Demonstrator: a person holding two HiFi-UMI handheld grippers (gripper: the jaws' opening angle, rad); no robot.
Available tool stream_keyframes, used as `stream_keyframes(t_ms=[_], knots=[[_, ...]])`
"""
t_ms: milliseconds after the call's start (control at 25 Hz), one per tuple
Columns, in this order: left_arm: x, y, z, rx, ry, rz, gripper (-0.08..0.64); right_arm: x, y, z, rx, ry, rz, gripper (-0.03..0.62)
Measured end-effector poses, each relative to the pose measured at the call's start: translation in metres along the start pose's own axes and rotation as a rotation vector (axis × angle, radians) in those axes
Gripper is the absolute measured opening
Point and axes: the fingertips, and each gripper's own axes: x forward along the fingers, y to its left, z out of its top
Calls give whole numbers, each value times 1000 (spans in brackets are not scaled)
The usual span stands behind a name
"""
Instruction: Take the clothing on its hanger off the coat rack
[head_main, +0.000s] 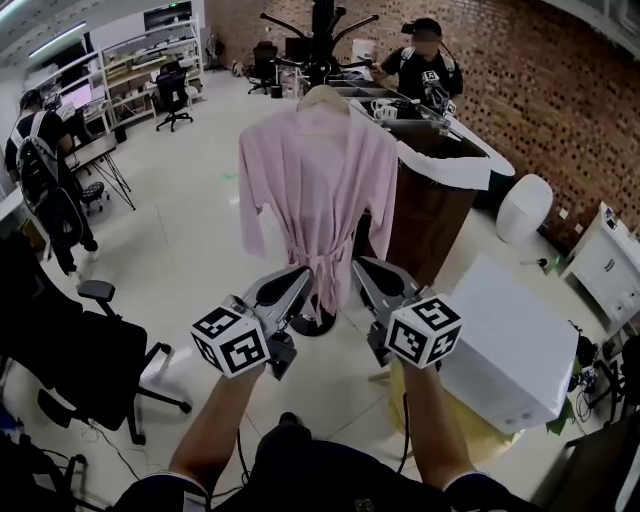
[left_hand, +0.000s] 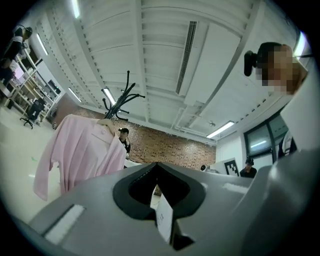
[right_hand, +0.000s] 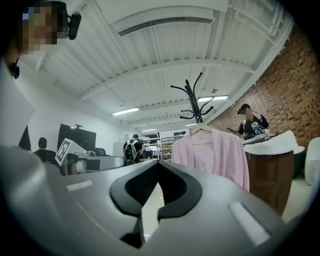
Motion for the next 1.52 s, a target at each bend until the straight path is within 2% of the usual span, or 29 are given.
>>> stream_keyframes(t_ms=[240, 520, 720, 880, 1320, 1520], knots=[[33, 67, 31, 19, 17, -41, 11, 66, -38, 11, 3, -3, -57, 0], [56, 122, 50, 32, 37, -82, 11, 115, -74, 25, -29, -8, -135, 2], [74, 148, 55, 18, 32, -92, 11, 140, -106, 38, -66, 1, -173, 2], [93, 170, 51, 5, 25, -72, 11, 163, -135, 44, -86, 2, -171, 2], [164, 207, 51, 31, 21, -25, 11, 202, -219, 65, -131, -12, -147, 2], [184, 217, 48, 38, 29, -23, 11, 211, -254, 71, -175, -18, -183, 2]])
